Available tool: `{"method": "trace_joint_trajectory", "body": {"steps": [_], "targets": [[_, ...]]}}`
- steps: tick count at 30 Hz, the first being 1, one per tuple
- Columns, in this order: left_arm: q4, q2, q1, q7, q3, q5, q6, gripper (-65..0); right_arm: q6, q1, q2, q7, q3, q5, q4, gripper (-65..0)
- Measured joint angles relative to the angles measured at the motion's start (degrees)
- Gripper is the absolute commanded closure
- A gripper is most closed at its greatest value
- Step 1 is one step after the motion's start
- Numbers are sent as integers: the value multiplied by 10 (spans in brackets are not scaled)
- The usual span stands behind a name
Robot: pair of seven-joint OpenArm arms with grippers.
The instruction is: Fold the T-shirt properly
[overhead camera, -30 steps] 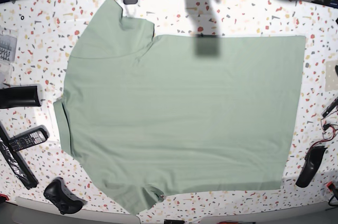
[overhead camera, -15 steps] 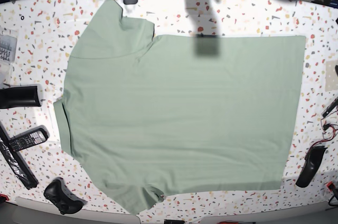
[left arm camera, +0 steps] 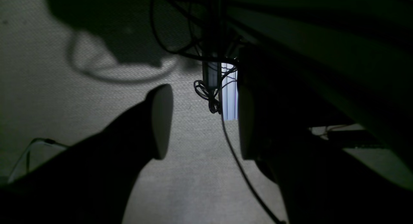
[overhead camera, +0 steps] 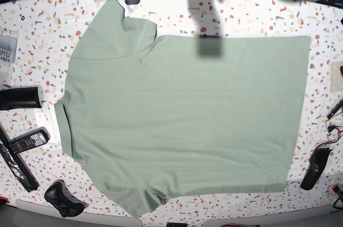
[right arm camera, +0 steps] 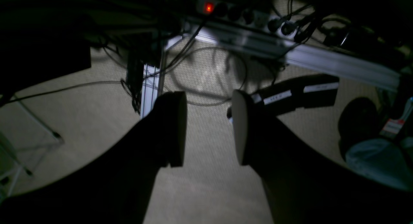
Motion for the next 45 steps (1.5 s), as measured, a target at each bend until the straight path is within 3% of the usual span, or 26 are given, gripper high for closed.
{"method": "trace_joint_trajectory", "body": {"steps": [4,13,20,26,30,32,35,36,37,40,45], "targets": [[16,0,3,10,0,0,0,-300,0,-1,0,16,-1,0,0,-228],[56,-8,19,18,0,2,0,-300,-1,-31,0,-13,-1,0,9,-228],[104,-22,52,34,0,-9,-2,-300,-2,-91,5,-15,-1,0,89,-228],[146,-33,91,34,0,-10,1,-300,-2,-181,43,-19,-1,0,208,-228],[194,-42,114,42,0,-9,21,-300,-2,-236,70,-22,0,0,293,-228],[226,-49,127,57,0,-9,10,-296,-3,-257,76,-35,0,0,331,-228],[269,-54,153,66,0,-4,-45,-294,-9,-278,78,-57,-1,0,368,-228],[276,-56,162,65,0,-2,-45,-291,-12,-284,77,-58,-1,0,375,-228],[276,-56,167,60,1,7,-34,-291,-13,-289,78,-58,-1,0,380,-228],[274,-68,165,62,3,24,62,-291,-21,-289,78,-59,0,0,380,-228],[278,-117,157,61,-1,24,80,-291,-23,-287,79,-58,0,0,383,-228]]}}
